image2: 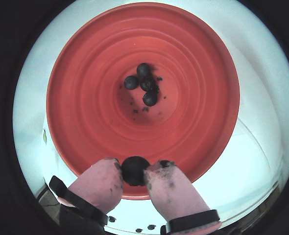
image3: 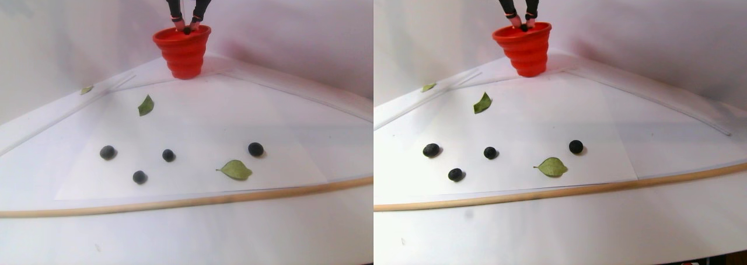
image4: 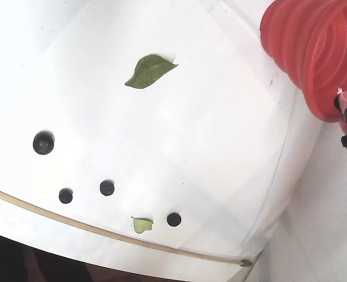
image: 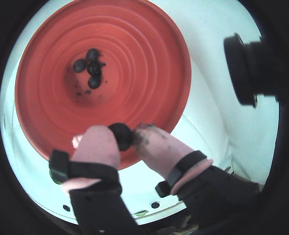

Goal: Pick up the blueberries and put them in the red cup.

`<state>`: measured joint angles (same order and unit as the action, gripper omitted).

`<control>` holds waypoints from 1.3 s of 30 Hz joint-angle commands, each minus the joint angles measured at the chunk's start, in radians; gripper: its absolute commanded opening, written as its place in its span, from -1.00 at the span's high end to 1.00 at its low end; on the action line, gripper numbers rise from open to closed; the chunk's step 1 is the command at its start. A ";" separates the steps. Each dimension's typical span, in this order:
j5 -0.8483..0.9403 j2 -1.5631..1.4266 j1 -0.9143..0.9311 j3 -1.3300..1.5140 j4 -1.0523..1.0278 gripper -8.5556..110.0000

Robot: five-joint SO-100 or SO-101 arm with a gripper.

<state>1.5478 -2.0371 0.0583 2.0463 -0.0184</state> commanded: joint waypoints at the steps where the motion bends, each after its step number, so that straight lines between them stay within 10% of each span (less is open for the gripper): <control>1: -0.006 -0.040 -0.009 -0.078 0.020 0.60; 39: 0.133 -0.367 -0.005 0.078 -0.489 0.63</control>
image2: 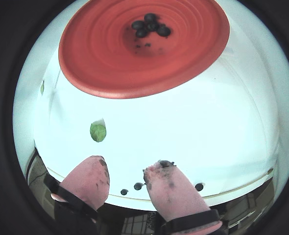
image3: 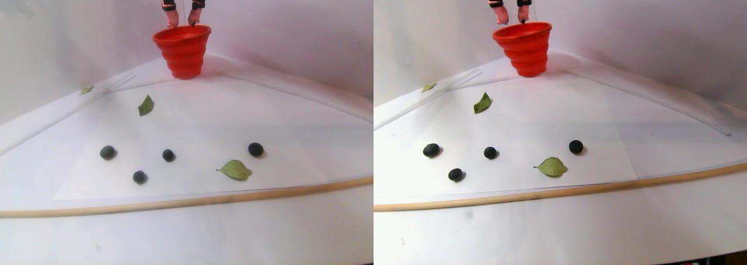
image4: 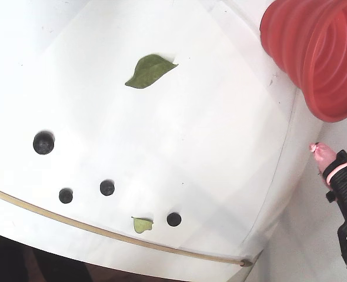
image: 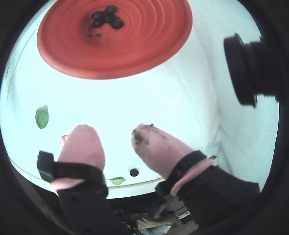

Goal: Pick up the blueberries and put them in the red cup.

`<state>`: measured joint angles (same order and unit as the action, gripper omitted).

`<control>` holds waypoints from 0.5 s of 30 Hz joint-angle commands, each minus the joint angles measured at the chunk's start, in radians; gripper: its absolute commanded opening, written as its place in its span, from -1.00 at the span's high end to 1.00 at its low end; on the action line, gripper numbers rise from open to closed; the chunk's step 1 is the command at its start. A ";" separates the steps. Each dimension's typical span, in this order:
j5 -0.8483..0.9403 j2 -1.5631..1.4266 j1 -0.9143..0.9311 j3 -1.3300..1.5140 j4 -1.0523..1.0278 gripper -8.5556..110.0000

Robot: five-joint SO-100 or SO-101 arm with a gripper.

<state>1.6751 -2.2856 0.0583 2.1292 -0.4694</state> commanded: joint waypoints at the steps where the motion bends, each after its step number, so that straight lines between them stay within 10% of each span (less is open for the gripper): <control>1: 0.006 -0.121 -0.006 0.000 -0.051 0.63; 15: -0.029 -0.164 -0.034 0.127 -0.193 0.63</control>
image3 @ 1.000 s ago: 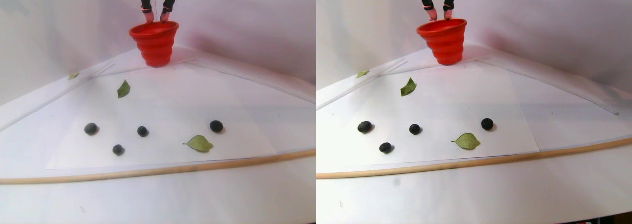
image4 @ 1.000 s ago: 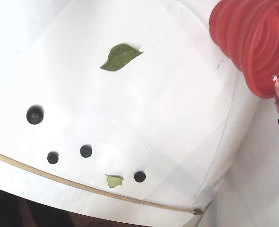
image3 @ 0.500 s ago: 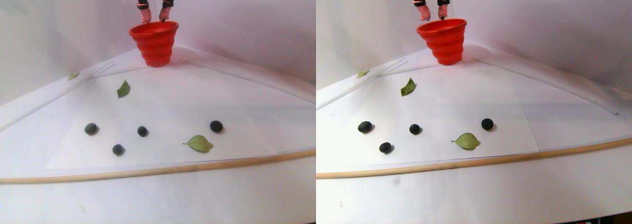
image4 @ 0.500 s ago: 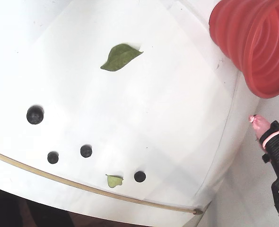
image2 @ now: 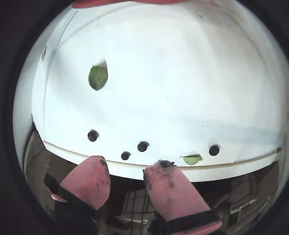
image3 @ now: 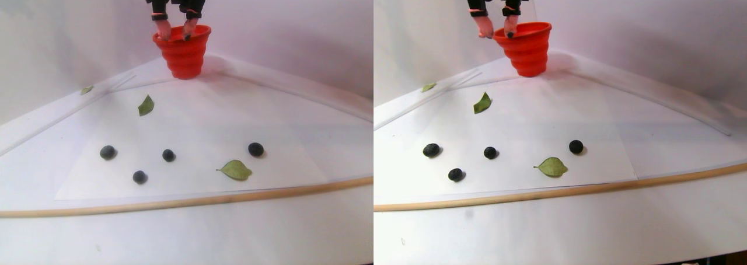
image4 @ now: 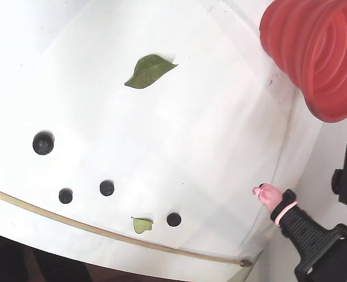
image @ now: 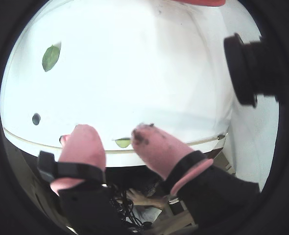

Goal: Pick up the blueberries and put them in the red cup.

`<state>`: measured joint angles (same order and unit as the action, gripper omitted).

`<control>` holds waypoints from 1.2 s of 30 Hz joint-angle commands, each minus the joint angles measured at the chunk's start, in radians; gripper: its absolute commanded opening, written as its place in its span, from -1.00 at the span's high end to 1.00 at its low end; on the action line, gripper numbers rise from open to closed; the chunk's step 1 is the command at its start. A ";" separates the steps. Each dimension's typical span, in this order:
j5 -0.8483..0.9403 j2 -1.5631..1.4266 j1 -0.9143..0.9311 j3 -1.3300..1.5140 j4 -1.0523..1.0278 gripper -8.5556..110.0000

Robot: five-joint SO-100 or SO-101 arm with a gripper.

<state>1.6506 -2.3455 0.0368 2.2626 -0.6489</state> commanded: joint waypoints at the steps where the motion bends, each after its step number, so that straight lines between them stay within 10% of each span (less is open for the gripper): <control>1: -0.006 -0.104 -0.012 -0.005 -0.029 0.63; 36: -0.052 -0.095 -0.025 0.402 0.120 0.61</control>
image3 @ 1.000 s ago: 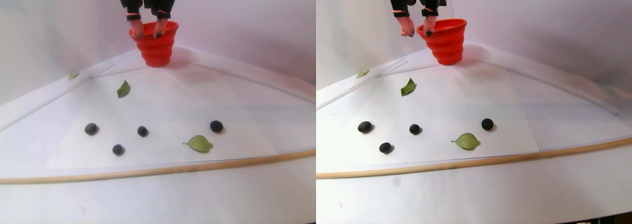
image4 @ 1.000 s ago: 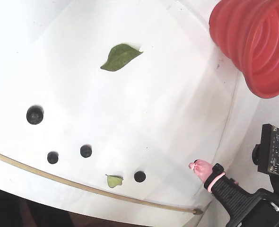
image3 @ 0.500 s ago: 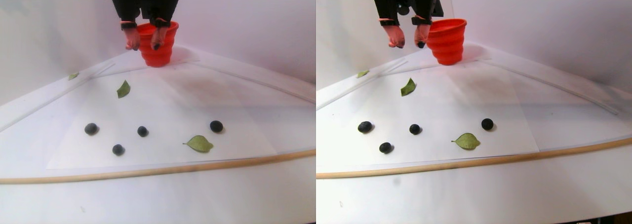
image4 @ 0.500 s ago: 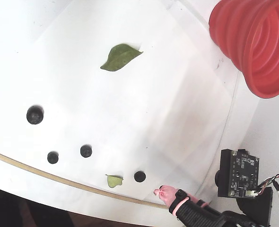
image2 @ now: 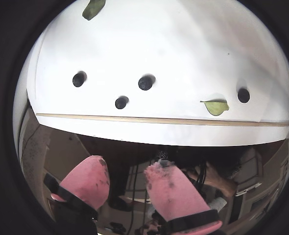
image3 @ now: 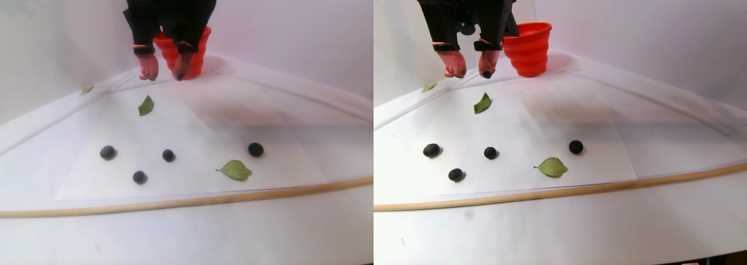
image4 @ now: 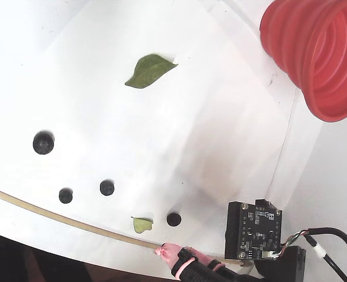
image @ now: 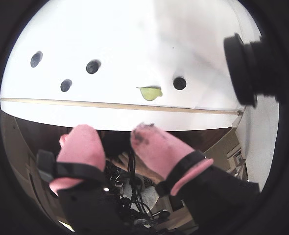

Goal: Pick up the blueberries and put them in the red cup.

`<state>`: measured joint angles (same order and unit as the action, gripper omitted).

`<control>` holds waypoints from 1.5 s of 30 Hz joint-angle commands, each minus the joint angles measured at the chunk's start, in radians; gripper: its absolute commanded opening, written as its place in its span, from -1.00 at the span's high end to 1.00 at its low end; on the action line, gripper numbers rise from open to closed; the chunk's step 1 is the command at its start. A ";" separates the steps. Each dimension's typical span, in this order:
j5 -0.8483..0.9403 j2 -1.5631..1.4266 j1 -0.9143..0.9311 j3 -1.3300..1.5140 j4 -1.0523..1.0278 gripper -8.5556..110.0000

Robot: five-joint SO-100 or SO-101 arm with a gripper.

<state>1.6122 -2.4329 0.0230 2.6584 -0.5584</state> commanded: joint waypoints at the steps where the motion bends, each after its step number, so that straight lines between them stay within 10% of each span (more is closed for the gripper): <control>1: -0.017 0.003 -0.012 0.009 0.038 0.61; 45: 0.006 0.699 -0.038 0.051 0.709 0.60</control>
<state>1.6137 -1.7487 -0.0031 2.6814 0.1135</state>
